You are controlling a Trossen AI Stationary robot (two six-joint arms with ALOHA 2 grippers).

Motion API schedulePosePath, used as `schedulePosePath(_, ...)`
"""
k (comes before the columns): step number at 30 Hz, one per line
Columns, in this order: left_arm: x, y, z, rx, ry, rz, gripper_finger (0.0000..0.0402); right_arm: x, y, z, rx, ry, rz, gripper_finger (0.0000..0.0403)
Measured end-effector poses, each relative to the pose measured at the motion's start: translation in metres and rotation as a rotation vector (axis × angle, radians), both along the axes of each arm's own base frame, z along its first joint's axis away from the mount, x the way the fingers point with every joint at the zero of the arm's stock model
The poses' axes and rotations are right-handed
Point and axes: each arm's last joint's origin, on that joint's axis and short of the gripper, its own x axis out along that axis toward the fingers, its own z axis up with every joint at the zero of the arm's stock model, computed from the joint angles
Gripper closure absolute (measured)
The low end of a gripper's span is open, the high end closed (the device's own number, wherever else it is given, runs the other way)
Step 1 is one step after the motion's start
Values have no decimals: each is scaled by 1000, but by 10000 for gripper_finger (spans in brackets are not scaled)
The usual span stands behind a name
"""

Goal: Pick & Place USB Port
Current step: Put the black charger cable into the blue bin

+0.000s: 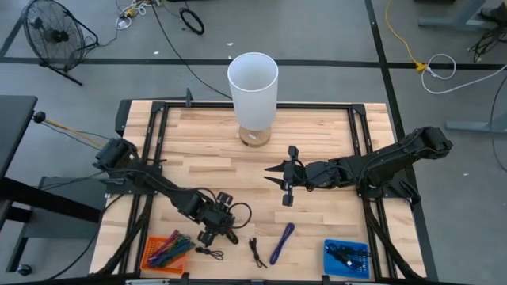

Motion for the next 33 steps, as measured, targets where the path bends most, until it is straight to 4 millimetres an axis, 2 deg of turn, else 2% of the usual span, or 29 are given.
schedulePosePath(14,4,5,-3,-69,31,22,219,0,0,0,-1,3,-1,298)
schedulePosePath(30,12,2,-26,-58,58,49,221,0,-2,-1,-2,12,-5,298)
schedulePosePath(33,15,2,-32,-60,71,60,233,0,-2,-1,-3,14,-5,298)
